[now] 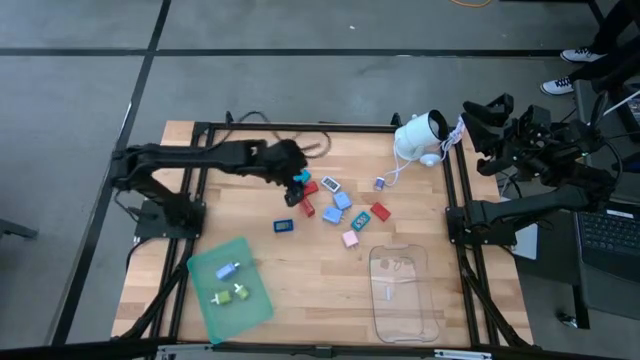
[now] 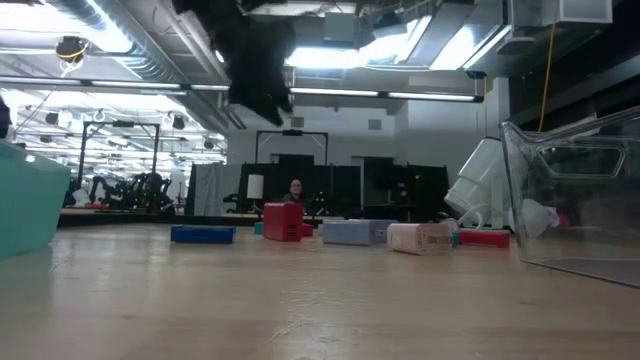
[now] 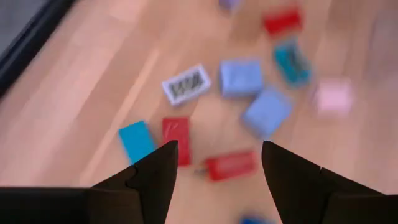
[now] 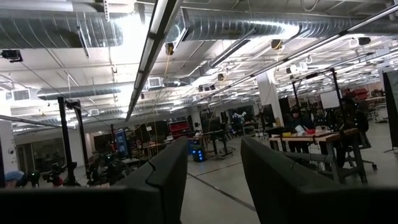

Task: Pick & Place Office items
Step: Put the bottom red charger adapter into the blue bin

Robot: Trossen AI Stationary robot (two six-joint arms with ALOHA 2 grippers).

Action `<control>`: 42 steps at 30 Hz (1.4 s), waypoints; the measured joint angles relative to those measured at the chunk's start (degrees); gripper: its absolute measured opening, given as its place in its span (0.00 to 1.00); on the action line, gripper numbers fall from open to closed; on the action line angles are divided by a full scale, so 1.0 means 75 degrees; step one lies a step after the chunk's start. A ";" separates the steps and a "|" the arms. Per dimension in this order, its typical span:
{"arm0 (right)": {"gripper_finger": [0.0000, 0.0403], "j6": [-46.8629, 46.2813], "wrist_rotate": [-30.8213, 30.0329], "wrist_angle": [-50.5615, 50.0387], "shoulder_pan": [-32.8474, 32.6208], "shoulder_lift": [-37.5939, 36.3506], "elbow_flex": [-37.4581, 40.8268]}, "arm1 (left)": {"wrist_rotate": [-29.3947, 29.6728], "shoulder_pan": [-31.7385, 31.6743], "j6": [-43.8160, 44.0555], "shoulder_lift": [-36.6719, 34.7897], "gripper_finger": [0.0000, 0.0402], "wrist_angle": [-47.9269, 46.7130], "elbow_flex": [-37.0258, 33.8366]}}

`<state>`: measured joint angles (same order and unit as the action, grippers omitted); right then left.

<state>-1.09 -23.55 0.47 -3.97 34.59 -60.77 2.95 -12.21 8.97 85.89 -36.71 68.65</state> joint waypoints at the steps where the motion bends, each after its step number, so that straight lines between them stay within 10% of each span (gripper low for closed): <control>1: 0.39 -0.0013 0.0000 0.0000 0.0000 0.0001 0.0000 | -0.0065 0.0002 -0.0595 0.0244 0.56 -0.0262 0.0207; 16: 0.39 -0.0023 0.0002 -0.0005 0.0000 0.0029 0.0000 | -0.0405 0.0390 -0.6070 0.2693 0.56 -0.2740 0.2804; 42: 0.39 -0.0139 0.0006 -0.0012 0.0000 0.0029 0.0000 | -0.0729 0.0500 -0.6761 0.4373 0.54 -0.2580 0.2779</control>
<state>-2.13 -23.51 0.38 -3.97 34.81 -60.77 -2.52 -8.46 -41.74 118.69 -56.06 89.50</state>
